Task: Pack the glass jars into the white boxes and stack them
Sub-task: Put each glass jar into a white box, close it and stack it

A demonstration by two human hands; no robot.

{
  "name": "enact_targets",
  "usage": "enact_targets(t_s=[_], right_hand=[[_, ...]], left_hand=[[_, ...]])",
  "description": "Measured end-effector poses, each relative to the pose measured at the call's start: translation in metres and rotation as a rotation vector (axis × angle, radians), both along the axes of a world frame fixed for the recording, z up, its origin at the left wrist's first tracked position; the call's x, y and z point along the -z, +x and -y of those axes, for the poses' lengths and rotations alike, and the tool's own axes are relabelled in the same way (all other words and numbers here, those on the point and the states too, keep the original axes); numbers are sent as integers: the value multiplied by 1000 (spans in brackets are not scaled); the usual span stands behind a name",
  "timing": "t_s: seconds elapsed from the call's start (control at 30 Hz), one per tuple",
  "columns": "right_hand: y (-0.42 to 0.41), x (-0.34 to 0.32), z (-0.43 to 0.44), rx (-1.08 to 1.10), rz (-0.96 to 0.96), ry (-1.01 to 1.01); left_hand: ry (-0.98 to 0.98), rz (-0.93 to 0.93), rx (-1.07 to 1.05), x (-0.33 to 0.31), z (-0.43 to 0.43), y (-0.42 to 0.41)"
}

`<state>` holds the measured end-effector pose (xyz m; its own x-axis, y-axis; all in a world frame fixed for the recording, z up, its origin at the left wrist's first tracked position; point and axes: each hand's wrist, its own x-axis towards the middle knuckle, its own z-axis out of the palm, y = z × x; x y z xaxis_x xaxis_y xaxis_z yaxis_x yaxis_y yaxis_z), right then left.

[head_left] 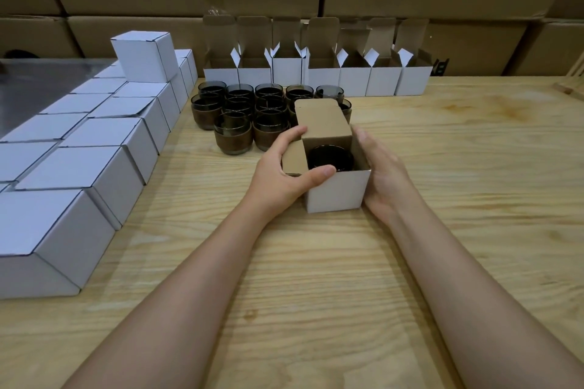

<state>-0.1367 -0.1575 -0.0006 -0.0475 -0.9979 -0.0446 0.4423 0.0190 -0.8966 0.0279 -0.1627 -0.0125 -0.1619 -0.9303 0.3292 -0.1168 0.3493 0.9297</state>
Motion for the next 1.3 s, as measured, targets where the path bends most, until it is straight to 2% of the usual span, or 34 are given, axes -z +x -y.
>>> enact_targets(t_s=[0.1,0.23,0.37,0.43,0.57,0.77,1.13,1.3], right_hand=[[0,0,0,-122,-102,-70],[-2,0,2,-116,-103,-91],[-2,3,4,-117,-89,-80],[-2,4,5,-116,-86,-99],[0,5,4,-118,-82,-118],[2,9,3,-174,-81,-162],[4,9,-3,-167,-36,-312],[11,7,-5,-141,-138,-331]], left_hand=[[-2,-2,0,1,0,0],[-17,4,-21,2,0,-2],[194,-310,60,1,4,-2],[239,-358,128,1,6,1],[240,-371,121,-2,6,-4],[222,-325,-56,-3,2,-24],[132,-464,-67,-8,-4,-30],[111,-477,-63,-8,-6,-29]])
